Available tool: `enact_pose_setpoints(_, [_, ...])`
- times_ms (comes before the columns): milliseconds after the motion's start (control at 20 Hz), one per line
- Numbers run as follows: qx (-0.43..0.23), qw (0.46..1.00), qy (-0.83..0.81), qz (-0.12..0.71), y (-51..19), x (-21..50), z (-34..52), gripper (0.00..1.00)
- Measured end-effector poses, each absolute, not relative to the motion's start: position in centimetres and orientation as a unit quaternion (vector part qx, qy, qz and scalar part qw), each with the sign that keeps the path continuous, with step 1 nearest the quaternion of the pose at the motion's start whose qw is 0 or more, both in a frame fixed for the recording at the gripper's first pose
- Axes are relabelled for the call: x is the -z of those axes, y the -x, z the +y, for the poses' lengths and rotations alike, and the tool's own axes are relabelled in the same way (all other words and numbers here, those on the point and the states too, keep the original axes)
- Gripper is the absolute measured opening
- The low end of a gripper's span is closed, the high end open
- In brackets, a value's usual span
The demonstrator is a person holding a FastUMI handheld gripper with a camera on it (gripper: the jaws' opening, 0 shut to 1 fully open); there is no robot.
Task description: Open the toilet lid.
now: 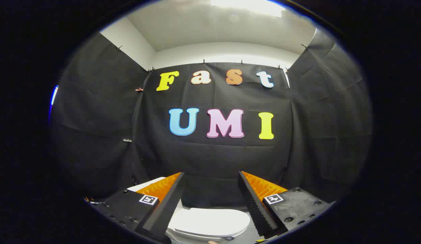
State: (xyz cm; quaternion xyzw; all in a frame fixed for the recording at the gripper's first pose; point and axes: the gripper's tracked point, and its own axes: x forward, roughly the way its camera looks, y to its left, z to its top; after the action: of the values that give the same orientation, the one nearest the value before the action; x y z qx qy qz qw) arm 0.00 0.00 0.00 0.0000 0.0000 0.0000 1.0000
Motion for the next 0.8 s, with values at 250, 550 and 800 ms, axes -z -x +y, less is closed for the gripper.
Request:
enact_pose_setpoints(250, [-0.005,1.000,0.004,0.000,-0.05,0.05,0.43,0.97])
enact_pose_setpoints(550, [-0.003,1.000,0.001,-0.003,0.05,-0.10,0.29,0.97])
enact_pose_setpoints(800, [-0.001,1.000,-0.003,-0.004,0.23,-0.15,-0.03,0.98])
